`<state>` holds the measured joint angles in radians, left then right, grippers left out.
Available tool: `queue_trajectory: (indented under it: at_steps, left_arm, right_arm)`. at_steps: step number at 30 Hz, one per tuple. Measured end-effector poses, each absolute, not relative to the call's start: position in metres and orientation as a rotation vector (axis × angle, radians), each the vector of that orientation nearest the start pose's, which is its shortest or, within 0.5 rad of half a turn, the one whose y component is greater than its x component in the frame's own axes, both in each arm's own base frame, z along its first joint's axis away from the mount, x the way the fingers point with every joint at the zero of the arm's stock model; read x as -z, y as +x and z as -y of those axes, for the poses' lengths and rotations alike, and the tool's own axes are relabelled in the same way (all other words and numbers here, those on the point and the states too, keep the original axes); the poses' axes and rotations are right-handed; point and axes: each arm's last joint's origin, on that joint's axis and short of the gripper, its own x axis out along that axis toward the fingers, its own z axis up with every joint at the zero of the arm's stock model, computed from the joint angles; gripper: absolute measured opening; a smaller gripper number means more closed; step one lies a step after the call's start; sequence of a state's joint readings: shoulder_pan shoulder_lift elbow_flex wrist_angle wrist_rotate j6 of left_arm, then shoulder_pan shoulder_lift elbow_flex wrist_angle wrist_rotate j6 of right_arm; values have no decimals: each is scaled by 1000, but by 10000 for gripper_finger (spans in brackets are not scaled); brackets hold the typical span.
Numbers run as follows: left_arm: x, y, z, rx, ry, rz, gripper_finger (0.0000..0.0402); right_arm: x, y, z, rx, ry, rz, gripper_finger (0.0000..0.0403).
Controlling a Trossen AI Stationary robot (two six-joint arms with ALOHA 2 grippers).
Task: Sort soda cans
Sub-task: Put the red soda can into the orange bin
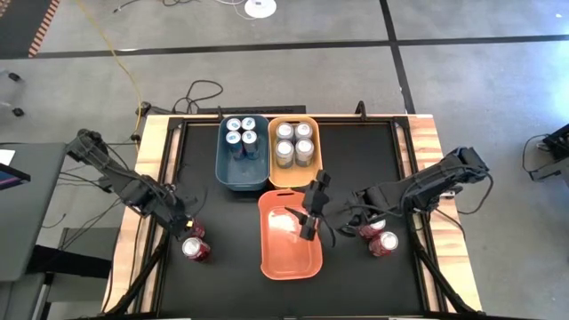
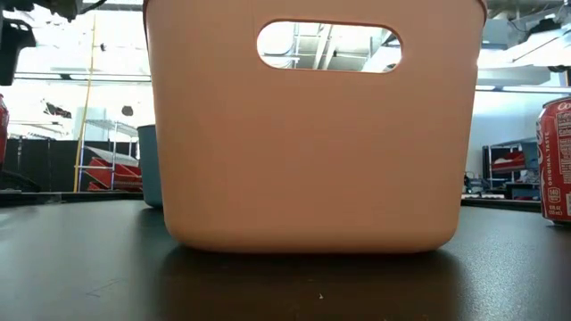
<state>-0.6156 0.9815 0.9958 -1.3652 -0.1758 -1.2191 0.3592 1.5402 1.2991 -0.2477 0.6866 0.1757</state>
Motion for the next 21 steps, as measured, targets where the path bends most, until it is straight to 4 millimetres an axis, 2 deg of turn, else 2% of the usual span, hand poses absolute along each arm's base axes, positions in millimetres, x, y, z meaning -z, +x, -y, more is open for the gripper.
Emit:
queue_trajectory:
  at_steps: [11,21]
  left_arm:
    - [-267,116,82,-554,-503,-1269,348]
    - [-266,118,85,-496,-507,-1274,368]
  right_arm:
    - [-324,328,-107,317,-66,-403,275]
    - [-324,328,-106,320,-58,-402,275]
